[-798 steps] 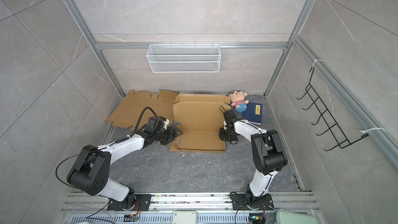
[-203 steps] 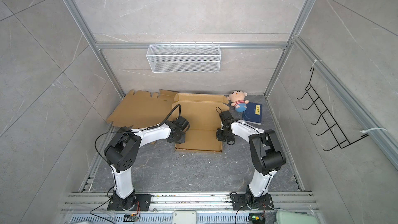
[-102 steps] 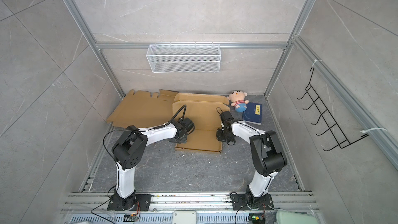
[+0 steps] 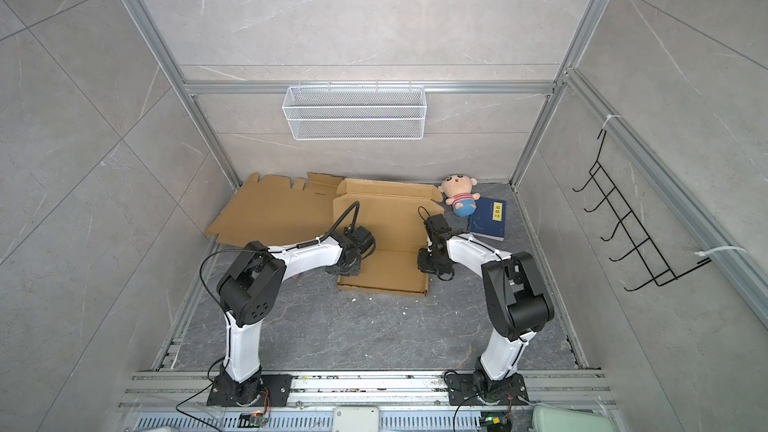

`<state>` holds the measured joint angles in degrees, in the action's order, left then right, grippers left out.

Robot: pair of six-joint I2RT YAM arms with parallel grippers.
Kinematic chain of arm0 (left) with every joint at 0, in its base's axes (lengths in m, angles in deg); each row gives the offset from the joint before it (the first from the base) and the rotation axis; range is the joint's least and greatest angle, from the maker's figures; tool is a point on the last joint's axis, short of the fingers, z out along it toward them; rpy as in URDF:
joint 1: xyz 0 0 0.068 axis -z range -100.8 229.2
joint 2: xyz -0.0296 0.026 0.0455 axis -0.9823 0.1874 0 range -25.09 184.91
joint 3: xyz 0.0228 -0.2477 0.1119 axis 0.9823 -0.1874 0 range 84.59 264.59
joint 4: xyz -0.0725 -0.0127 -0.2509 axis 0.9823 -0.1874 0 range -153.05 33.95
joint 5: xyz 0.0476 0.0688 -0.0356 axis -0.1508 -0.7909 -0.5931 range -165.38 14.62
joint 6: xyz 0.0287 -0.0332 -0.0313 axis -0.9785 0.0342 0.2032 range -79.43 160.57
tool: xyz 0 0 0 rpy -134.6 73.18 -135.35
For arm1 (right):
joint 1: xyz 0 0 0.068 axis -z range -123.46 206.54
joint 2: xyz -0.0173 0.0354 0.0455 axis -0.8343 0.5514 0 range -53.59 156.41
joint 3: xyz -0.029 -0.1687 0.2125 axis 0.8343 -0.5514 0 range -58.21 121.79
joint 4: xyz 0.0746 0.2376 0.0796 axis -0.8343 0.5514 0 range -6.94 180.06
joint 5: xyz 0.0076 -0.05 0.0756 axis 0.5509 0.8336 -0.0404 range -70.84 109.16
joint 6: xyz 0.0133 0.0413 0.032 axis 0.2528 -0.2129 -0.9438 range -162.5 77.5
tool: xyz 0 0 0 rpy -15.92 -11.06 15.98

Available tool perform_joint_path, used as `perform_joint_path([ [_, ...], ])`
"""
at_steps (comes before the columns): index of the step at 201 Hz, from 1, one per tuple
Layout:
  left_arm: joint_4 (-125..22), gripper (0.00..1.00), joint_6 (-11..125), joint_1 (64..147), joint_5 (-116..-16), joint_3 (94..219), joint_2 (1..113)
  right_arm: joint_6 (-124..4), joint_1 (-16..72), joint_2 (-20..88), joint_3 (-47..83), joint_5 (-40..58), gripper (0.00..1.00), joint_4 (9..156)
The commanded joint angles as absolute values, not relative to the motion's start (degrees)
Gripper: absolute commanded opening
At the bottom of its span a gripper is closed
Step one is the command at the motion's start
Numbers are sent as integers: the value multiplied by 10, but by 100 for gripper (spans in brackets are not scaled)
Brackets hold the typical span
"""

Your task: Fold the paper box

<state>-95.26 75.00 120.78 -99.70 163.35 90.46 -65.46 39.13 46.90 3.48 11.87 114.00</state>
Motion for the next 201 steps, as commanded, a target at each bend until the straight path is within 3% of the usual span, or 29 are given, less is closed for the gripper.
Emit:
perform_joint_path([
  [1, -982, 21, 745, 1200, -979, 1654, 891, -661, 389, 464, 27, 119, 23, 1138],
  [91, -972, 39, 726, 1174, -941, 1679, 846, -660, 388, 469, 29, 122, 23, 1139],
  [201, -926, 32, 710, 1147, -945, 1658, 894, -660, 388, 473, 33, 129, 26, 1144],
])
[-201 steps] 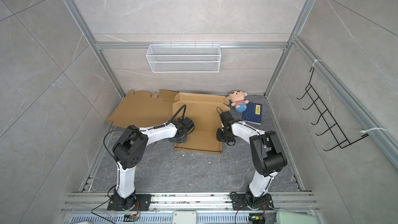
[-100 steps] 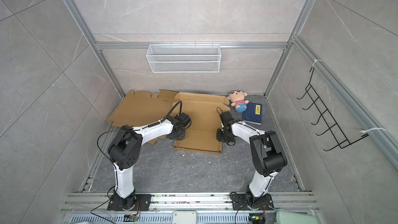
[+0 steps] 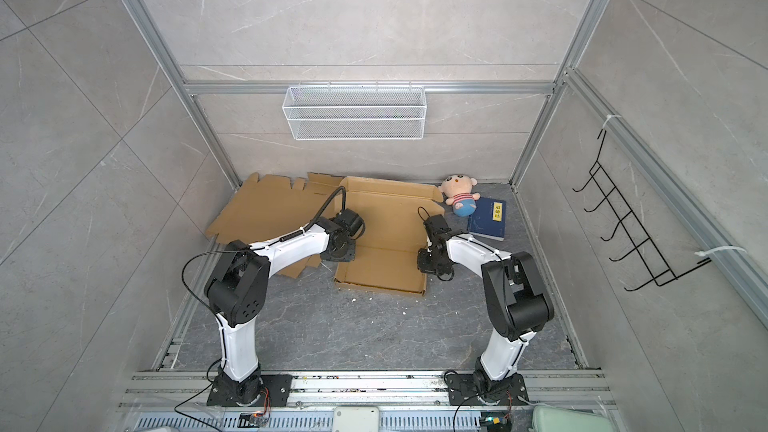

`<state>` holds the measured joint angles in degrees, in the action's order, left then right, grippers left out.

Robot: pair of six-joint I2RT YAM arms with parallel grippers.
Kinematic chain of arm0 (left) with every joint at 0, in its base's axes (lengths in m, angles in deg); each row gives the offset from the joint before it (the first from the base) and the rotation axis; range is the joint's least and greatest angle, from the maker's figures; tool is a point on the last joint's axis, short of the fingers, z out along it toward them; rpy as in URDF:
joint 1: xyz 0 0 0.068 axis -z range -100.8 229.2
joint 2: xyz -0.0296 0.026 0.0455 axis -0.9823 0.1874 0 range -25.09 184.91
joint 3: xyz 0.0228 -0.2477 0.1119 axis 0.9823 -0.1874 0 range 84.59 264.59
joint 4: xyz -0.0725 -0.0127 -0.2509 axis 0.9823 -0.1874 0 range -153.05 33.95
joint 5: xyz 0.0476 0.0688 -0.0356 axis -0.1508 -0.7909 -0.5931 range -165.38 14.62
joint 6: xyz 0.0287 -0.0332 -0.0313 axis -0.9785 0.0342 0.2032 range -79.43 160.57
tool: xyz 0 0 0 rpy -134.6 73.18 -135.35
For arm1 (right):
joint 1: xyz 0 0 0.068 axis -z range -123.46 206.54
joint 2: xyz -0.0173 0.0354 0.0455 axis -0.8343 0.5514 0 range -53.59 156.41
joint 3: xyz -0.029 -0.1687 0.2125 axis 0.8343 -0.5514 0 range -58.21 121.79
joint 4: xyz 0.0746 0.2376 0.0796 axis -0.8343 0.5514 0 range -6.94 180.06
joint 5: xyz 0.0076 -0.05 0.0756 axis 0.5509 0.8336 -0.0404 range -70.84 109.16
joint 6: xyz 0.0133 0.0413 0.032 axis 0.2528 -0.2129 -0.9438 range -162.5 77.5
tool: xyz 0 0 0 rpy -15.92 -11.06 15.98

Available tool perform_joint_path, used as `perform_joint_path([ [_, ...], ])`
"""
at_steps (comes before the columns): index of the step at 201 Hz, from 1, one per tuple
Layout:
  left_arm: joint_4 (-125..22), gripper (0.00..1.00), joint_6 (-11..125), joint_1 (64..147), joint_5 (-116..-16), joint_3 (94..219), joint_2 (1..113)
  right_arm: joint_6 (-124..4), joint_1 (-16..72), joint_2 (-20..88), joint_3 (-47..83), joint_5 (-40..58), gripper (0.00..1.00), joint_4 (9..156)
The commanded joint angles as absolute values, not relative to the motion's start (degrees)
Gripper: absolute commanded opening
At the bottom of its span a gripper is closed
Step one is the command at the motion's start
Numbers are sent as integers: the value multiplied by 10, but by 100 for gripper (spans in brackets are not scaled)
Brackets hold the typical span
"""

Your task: Fold the paper box

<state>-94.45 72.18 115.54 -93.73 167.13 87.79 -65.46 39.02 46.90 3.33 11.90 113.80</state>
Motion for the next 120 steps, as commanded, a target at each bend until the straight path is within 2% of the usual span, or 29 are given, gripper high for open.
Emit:
perform_joint_path([
  [1, -925, 32, 710, 1147, -945, 1657, 894, -660, 388, 473, 33, 130, 26, 1144],
  [74, -915, 0, 706, 1148, -1002, 1618, 917, -657, 388, 471, 28, 143, 25, 1147],
  [102, -923, 0, 713, 1154, -1018, 1623, 941, -659, 388, 465, 30, 139, 26, 1148],
  [120, -929, 0, 719, 1164, -1021, 1630, 962, -660, 388, 461, 38, 128, 32, 1153],
])
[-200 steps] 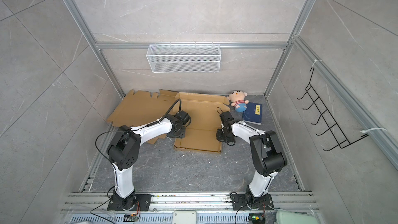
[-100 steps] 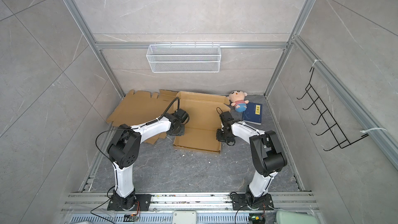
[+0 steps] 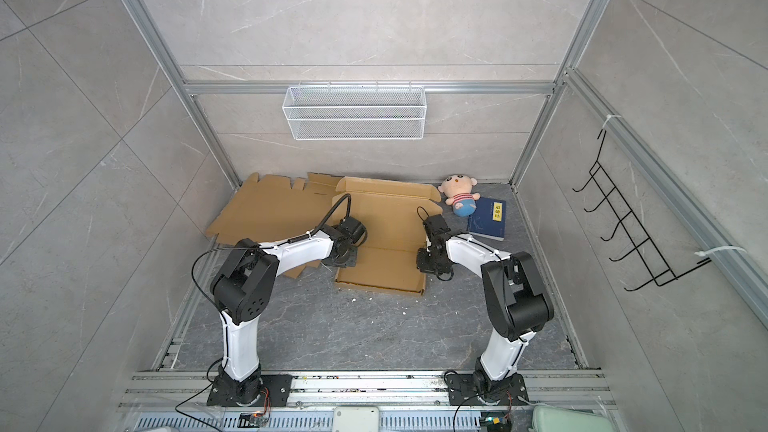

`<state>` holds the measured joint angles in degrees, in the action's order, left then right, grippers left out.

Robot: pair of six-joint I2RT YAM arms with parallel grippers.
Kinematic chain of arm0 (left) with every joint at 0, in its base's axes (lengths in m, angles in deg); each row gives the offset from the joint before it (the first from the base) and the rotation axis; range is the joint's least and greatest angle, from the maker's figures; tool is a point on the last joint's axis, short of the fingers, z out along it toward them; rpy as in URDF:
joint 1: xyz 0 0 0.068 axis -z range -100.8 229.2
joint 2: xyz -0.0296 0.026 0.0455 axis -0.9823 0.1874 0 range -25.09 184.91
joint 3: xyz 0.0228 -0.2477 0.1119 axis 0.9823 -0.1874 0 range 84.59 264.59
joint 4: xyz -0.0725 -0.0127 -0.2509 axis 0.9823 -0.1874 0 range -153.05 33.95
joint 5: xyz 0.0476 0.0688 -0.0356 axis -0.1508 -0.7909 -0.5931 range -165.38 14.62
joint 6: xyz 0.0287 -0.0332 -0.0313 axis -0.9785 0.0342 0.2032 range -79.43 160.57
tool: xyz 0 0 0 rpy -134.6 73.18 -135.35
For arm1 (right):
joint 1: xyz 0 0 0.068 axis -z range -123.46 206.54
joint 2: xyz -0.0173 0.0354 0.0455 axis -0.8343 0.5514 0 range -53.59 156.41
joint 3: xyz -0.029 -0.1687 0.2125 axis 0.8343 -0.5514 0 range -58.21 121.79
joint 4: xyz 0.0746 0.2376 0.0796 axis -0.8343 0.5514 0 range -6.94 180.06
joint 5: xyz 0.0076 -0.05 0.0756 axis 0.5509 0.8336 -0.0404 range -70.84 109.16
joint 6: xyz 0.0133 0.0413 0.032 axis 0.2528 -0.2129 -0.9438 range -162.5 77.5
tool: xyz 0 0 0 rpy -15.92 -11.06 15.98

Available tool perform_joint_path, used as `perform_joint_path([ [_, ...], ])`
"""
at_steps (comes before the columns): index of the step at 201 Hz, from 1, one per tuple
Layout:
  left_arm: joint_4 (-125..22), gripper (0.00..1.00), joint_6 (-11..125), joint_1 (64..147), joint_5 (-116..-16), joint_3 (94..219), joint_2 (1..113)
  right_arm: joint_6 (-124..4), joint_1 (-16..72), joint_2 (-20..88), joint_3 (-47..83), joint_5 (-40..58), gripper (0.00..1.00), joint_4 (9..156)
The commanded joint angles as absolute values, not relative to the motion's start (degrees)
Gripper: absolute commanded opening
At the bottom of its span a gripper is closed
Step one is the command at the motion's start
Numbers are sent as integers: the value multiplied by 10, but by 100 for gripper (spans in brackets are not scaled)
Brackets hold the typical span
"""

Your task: Fold the paper box

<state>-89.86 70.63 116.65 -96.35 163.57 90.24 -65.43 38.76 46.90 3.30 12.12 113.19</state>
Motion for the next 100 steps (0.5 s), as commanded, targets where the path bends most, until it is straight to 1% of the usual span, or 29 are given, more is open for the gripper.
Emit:
perform_joint_path([
  [1, -929, 0, 719, 1164, -1021, 1630, 963, -660, 388, 461, 38, 127, 33, 1153],
  [19, -934, 0, 725, 1171, -1021, 1632, 977, -660, 389, 454, 47, 121, 46, 1158],
  [38, -936, 0, 727, 1175, -1021, 1628, 983, -660, 390, 444, 55, 122, 62, 1166],
  [42, -936, 0, 728, 1176, -1036, 1626, 983, -660, 390, 441, 57, 121, 66, 1167],
  [58, -937, 0, 728, 1176, -1042, 1621, 987, -660, 395, 429, 66, 118, 78, 1175],
  [66, -937, 0, 728, 1176, -1047, 1619, 988, -659, 401, 420, 69, 112, 86, 1178],
  [70, -937, 0, 728, 1176, -1047, 1618, 990, -660, 404, 414, 70, 108, 93, 1179],
  [71, -937, 0, 728, 1176, -1048, 1618, 990, -660, 404, 413, 71, 108, 96, 1179],
  [73, -938, 0, 729, 1176, -1048, 1617, 991, -659, 406, 410, 72, 105, 99, 1179],
  [100, -938, 0, 732, 1176, -1049, 1617, 997, -649, 422, 362, 80, 102, 100, 1183],
])
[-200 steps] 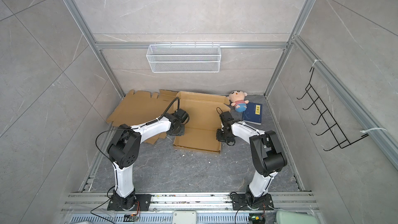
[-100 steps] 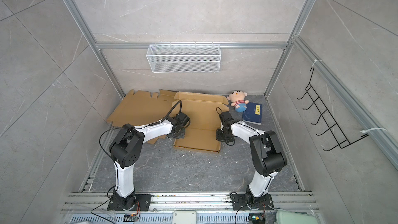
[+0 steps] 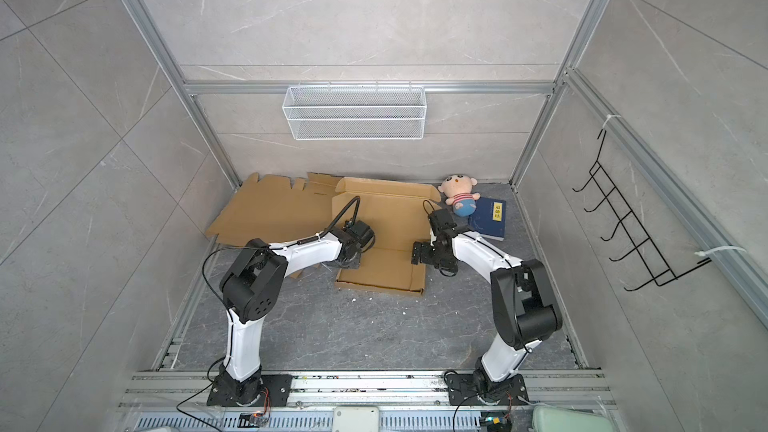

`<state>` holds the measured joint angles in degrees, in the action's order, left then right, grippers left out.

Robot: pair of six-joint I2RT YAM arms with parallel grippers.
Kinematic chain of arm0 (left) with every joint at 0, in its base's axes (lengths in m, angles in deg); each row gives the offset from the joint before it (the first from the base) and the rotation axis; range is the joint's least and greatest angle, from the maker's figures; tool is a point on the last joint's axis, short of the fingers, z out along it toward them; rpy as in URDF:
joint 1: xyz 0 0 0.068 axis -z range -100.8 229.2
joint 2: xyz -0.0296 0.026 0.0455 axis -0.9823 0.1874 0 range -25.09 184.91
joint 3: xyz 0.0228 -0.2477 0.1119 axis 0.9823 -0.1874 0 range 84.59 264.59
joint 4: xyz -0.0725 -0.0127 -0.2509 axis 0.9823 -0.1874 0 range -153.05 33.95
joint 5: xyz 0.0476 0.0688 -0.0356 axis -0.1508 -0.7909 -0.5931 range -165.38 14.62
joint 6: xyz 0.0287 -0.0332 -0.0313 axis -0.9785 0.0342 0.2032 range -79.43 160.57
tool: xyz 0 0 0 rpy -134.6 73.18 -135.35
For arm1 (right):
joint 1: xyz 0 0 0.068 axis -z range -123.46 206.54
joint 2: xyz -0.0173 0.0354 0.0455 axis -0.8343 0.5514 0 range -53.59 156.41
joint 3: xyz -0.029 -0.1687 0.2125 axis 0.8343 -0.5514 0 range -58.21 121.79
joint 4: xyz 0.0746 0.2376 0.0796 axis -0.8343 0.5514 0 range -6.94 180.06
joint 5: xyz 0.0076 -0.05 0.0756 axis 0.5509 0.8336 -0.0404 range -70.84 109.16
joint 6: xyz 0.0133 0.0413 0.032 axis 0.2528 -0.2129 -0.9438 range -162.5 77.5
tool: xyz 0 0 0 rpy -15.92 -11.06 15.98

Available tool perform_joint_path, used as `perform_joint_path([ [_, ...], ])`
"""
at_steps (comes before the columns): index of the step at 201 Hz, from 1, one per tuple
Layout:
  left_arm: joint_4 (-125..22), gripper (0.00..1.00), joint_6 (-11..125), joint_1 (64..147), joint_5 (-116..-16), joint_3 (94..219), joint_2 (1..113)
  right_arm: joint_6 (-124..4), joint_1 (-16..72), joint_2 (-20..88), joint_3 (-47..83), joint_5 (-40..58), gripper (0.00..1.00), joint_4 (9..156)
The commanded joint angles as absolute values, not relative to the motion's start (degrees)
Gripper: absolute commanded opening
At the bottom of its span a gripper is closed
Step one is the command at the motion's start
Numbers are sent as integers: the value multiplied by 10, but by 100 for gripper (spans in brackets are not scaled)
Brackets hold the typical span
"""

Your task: Fold the paper box

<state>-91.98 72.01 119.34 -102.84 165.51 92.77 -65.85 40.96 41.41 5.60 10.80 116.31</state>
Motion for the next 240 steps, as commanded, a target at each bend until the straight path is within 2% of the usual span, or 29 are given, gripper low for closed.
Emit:
perform_joint_path([
  [1, -938, 0, 732, 1176, -1049, 1616, 997, -648, 422, 360, 80, 103, 100, 1183],
  [36, -937, 0, 732, 1176, -1048, 1615, 996, -634, 424, 273, 82, 168, 100, 1169],
  [59, -936, 0, 732, 1176, -1046, 1614, 994, -665, 425, 200, 36, 221, 99, 1103],
  [84, -932, 0, 726, 1175, -1032, 1612, 972, -659, 437, 208, 38, 140, 97, 1091],
  [99, -933, 7, 723, 1174, -1027, 1615, 957, -649, 437, 233, 63, 111, 86, 1115],
  [117, -941, 16, 720, 1173, -1027, 1621, 940, -661, 437, 242, 54, 87, 80, 1099],
  [154, -964, 28, 714, 1170, -1029, 1633, 904, -675, 437, 253, 47, 61, 76, 1088],
  [240, -993, 44, 708, 1164, -1009, 1673, 846, -680, 438, 274, 47, 37, 73, 1082],
])
